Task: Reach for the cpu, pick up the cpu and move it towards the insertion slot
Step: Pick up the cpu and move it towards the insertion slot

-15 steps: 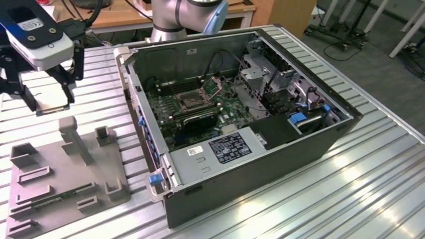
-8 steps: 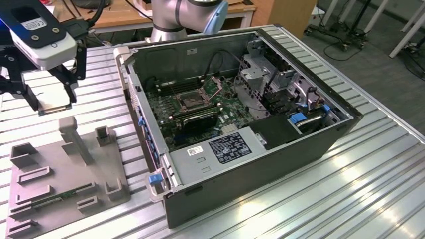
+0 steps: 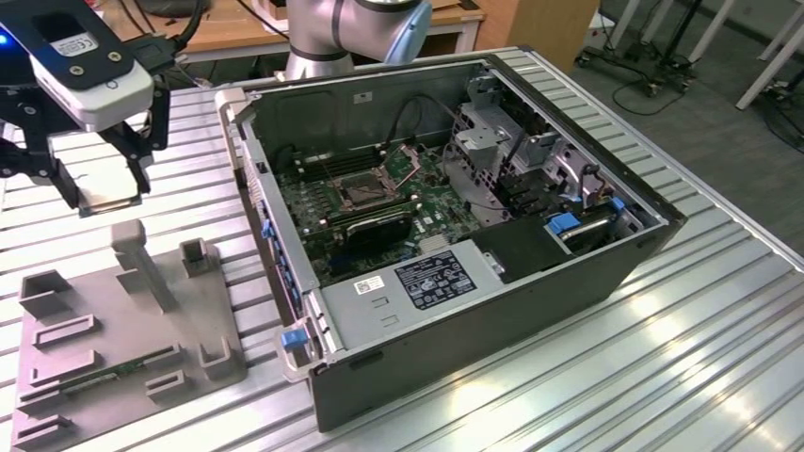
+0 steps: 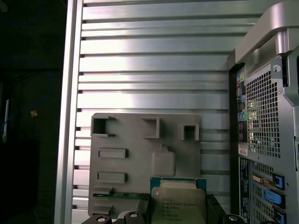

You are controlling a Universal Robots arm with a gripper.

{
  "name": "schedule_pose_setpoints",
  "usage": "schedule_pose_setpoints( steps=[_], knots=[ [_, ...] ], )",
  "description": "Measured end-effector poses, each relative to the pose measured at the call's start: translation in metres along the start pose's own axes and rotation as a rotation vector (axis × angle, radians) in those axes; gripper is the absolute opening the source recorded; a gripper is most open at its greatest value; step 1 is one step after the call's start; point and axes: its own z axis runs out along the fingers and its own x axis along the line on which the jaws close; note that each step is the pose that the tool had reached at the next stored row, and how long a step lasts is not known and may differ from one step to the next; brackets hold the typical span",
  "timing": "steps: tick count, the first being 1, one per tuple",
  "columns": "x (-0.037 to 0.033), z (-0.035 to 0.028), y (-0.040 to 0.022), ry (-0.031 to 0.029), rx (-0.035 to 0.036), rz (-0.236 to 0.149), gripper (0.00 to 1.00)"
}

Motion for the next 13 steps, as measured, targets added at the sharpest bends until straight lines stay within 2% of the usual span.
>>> schedule_pose_setpoints(
  steps=[13],
  knots=[
    [-0.0093,0.0,0.0,0.0,0.0,0.0,0.55]
  ],
)
